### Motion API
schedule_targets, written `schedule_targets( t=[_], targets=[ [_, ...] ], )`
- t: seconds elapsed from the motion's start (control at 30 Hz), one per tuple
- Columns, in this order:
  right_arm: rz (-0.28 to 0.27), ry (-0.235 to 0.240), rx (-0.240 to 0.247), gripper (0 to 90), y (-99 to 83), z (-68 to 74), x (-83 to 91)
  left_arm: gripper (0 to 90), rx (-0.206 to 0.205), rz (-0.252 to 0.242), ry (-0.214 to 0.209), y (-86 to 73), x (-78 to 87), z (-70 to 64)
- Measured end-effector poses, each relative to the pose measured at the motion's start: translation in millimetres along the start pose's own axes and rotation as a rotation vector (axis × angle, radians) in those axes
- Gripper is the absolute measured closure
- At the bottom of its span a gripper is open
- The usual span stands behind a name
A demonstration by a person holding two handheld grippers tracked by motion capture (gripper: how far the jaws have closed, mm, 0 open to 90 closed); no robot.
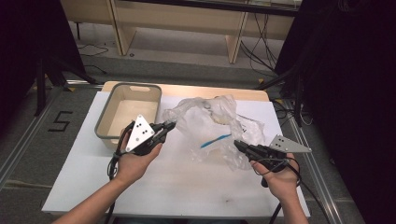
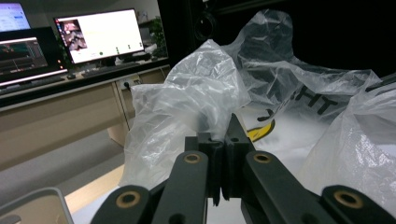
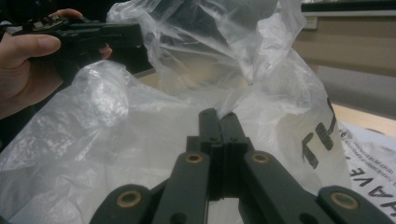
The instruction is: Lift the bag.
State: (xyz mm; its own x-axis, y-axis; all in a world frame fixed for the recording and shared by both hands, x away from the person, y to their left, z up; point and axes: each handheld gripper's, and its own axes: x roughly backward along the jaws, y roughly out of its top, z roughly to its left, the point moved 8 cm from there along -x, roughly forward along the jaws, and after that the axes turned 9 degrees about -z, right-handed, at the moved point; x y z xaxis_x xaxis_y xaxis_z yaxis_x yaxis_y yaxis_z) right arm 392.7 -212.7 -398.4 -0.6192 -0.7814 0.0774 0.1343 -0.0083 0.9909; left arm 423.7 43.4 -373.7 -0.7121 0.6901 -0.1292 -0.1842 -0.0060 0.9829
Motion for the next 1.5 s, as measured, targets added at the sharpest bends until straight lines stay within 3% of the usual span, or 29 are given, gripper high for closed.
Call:
schedule_targets(
  t=[0.53, 1.17, 1.5],
  targets=[
    [-0.098, -0.023, -0.008, 90.0, 28.1, -2.5, -2.3, 88.5, -0.020, -0.068, 0.019, 25.8, -2.2, 2.8],
    [-0.162, -0.124, 0.027, 90.0, 41.3, -10.8, -5.9, 88.5, -0.026, -0.085, 0.054, 30.2, -11.9, 9.3],
    [-0.214, -0.203, 0.085, 90.0, 49.5, -12.6, -6.3, 88.5, -0.028, -0.113, 0.064, 38.6, -13.0, 9.1]
  ],
)
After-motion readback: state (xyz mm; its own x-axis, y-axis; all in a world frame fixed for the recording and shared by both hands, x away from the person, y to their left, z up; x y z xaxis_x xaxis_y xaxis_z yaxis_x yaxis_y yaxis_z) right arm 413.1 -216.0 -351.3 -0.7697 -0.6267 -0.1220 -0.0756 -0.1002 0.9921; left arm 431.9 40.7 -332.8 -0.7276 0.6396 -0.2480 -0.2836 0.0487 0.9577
